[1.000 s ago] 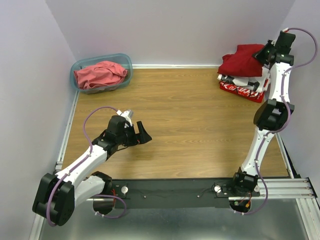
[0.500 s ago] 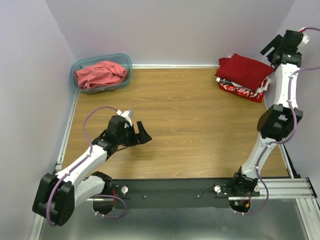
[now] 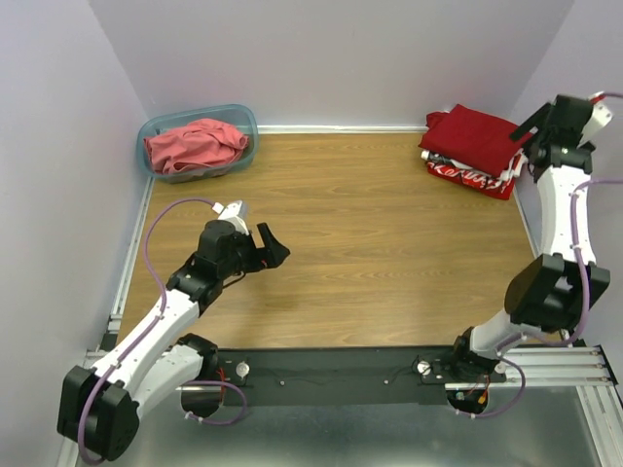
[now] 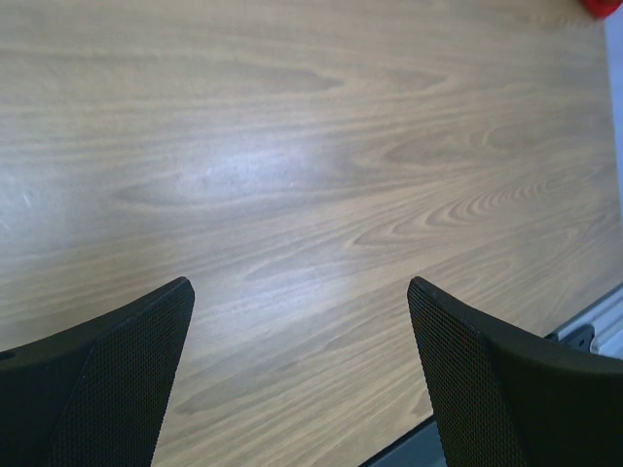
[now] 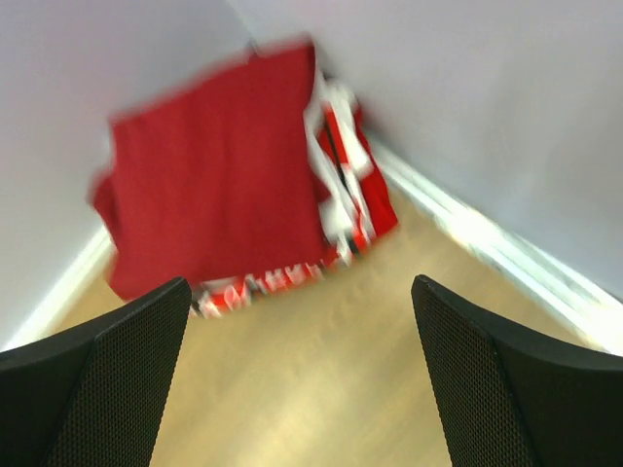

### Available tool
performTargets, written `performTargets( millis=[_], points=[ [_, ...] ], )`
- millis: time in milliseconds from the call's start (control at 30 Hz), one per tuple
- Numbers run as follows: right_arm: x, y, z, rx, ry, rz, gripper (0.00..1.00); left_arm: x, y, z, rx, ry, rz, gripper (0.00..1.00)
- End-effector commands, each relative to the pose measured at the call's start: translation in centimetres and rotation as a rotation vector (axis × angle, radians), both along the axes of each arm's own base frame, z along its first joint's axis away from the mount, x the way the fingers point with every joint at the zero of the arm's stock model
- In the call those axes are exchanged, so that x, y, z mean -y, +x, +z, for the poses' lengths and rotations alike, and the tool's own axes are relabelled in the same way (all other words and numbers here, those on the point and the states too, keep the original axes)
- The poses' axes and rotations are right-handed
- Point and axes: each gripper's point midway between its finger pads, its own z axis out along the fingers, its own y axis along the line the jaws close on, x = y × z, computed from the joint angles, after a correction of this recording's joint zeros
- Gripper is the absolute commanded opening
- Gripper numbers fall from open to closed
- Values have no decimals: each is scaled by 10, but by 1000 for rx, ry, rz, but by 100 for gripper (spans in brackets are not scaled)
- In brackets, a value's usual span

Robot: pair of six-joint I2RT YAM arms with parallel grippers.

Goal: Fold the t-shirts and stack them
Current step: Reset both grippers

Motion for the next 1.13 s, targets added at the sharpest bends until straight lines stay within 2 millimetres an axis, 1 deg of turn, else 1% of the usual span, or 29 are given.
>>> performTargets(
  millis=[0, 33, 67, 100, 133, 167, 200, 233, 267, 300, 333, 367, 400, 433, 500, 533, 600, 633, 733, 800, 833, 933, 1100],
  points=[
    [-35, -27, 11, 56, -23, 97, 100, -20, 11, 22, 73, 44, 103, 98],
    [-54, -31, -9, 23, -16, 144, 100, -25, 14, 30, 98, 51, 134, 98],
    [-64, -35, -12, 16, -19, 168, 100, -28, 15, 32, 106, 57, 149, 98],
    [-77, -44, -9, 27, -30, 196, 100, -30, 14, 33, 107, 67, 156, 98],
    [-100, -45, -14, 17, -31, 248, 100, -37, 17, 37, 123, 82, 194, 98],
    [-111, -53, -33, -19, -28, 267, 100, -39, 18, 44, 142, 79, 206, 98],
    [-122, -58, -39, -28, -23, 289, 100, -40, 18, 47, 151, 77, 207, 98],
    [-145, -63, -37, -14, -19, 346, 100, -41, 19, 49, 161, 79, 209, 98],
    [-159, -71, -58, -52, 0, 378, 100, -42, 19, 56, 180, 75, 214, 98],
    [-171, -76, -64, -53, 22, 396, 100, -43, 19, 59, 190, 73, 218, 98],
    [-197, -85, -66, -47, 29, 461, 100, -45, 19, 61, 199, 80, 229, 98],
    [-209, -94, -85, -77, 50, 474, 100, -47, 19, 67, 219, 76, 236, 98],
    [-220, -101, -92, -87, 55, 498, 100, -49, 19, 70, 228, 76, 243, 99],
    [-243, -109, -97, -92, 58, 550, 100, -51, 18, 76, 249, 73, 251, 98],
    [-264, -121, -113, -118, 71, 589, 100, -53, 18, 81, 272, 70, 257, 98],
    [-285, -133, -125, -147, 61, 649, 100, -55, 17, 87, 293, 70, 260, 98],
    [-300, -141, -137, -174, 37, 672, 100, -57, 17, 93, 311, 70, 268, 98],
    [-313, -150, -145, -194, 19, 707, 100, -59, 17, 97, 322, 76, 277, 98],
    [-327, -159, -153, -211, 22, 734, 100, -65, 16, 101, 333, 87, 300, 98],
    [-330, -161, -156, -213, 31, 733, 100, -68, 16, 103, 340, 89, 313, 98],
    [-331, -161, -153, -207, 29, 738, 100, -69, 15, 104, 343, 89, 321, 98],
    [-331, -163, -151, -199, 23, 738, 100, -71, 15, 107, 355, 91, 328, 96],
    [-329, -163, -148, -207, 7, 737, 100, -75, 15, 105, 343, 103, 347, 95]
  ],
)
